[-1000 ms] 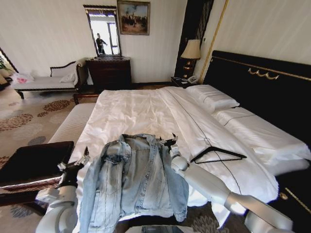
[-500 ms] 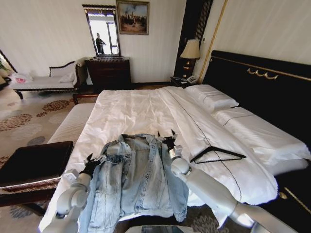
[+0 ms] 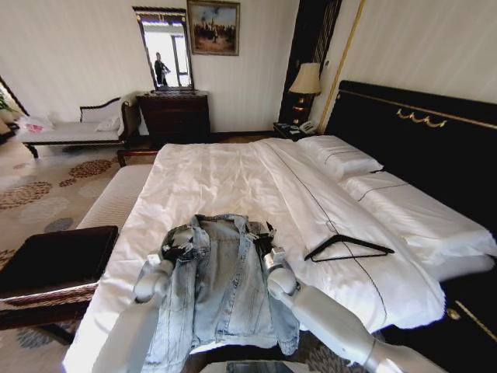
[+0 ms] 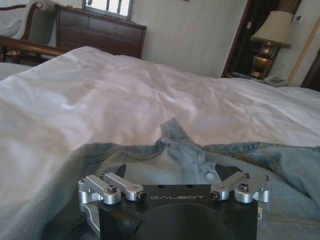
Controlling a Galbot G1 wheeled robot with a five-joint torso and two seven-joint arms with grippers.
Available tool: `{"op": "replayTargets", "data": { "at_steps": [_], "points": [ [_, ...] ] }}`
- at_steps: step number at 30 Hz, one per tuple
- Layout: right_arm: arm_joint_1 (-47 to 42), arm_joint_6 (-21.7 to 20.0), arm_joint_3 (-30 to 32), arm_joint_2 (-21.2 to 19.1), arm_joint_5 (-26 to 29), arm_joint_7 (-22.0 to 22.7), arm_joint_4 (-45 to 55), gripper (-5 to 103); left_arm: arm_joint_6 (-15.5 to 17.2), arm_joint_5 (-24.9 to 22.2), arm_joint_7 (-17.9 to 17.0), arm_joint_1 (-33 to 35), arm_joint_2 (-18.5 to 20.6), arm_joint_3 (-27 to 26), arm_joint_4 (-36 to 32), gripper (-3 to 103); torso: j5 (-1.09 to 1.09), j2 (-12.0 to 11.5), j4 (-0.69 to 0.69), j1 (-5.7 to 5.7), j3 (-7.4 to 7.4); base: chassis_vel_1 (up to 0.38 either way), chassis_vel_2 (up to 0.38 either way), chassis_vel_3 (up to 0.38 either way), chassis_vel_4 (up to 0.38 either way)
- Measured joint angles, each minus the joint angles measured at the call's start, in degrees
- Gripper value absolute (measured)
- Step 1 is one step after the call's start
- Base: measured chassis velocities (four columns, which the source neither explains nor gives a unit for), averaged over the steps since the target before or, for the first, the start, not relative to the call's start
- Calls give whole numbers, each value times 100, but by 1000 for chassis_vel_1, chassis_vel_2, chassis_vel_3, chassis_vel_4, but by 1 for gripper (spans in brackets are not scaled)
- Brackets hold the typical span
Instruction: Pick up the clothes from the bed and hang them on the clothes hanger.
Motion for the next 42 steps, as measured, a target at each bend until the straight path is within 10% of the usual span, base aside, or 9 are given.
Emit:
{"op": "replayTargets", "data": {
  "at_steps": [26,42],
  "points": [
    [-221,-17,11,25,-105,101,-56,100,-82,96,84,-1213,-470,738,1602,103,0,0,1,0,0,0,0,0,0],
    [-160,-18,20,46,-79,139,-190,100,-75,-171,87,-1134,-361,546,1670,52,-1,1,0,0,-1,0,0,0,0]
  ]
}}
